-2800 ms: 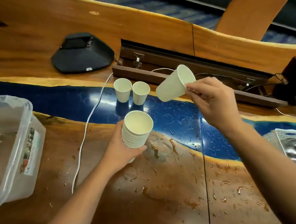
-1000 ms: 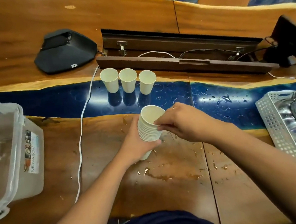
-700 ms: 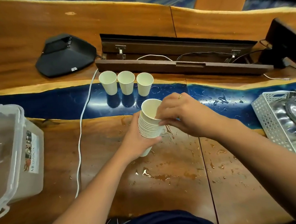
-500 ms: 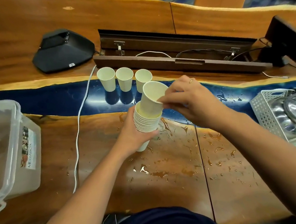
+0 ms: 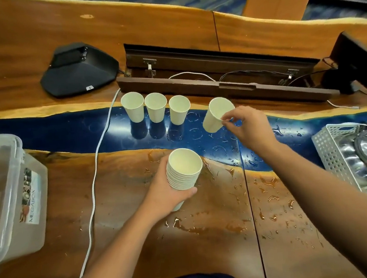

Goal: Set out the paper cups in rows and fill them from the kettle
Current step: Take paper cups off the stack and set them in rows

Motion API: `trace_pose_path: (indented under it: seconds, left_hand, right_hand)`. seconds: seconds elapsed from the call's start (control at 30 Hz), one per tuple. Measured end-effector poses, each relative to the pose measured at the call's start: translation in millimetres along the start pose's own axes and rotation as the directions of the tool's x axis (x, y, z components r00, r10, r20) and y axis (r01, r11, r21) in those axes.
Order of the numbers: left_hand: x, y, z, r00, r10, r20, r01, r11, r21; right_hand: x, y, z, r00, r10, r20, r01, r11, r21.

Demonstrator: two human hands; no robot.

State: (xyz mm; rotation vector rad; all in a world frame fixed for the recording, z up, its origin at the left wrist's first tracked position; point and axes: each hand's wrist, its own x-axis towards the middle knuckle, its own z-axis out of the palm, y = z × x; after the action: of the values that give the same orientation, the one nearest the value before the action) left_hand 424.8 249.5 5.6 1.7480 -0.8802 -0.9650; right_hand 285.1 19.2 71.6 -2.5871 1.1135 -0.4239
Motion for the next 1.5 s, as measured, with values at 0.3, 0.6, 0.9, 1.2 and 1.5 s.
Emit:
trace_pose_path:
  seconds: [0.3,0.6,0.9,1.2,1.5]
  left_hand:
    - [7,-4,-10,1.0,-0.009,-0.013,0.009,1.0,0.006]
    - [18,-6,-18,0.998,-0.07,-0.011,0.07,0.998,-0.004]
    - [30,2,-16,0.997,-0.075,0.012,0.074,0.997,0.023]
    - [34,2,-10,0.998,-0.046,0.031,0.046,0.999,0.007]
    - [32,-1,-9,0.998,-0.04,0.043,0.039,0.999,0.005]
  right_hand:
    - [52,16,68,0.982,0.14,0.13,-0.127,0.987,-0.104]
    - [85,19,85,0.963,0.201,0.179,-0.183,0.976,-0.115]
    - [88,20,72,0.991,0.081,0.109,-0.074,0.995,-0.065]
    - [121,-18,73,0.957,-0.014,0.289,0.077,0.975,-0.209]
    - [155,-38,100,0.882,0.036,0.47,0.09,0.966,-0.244]
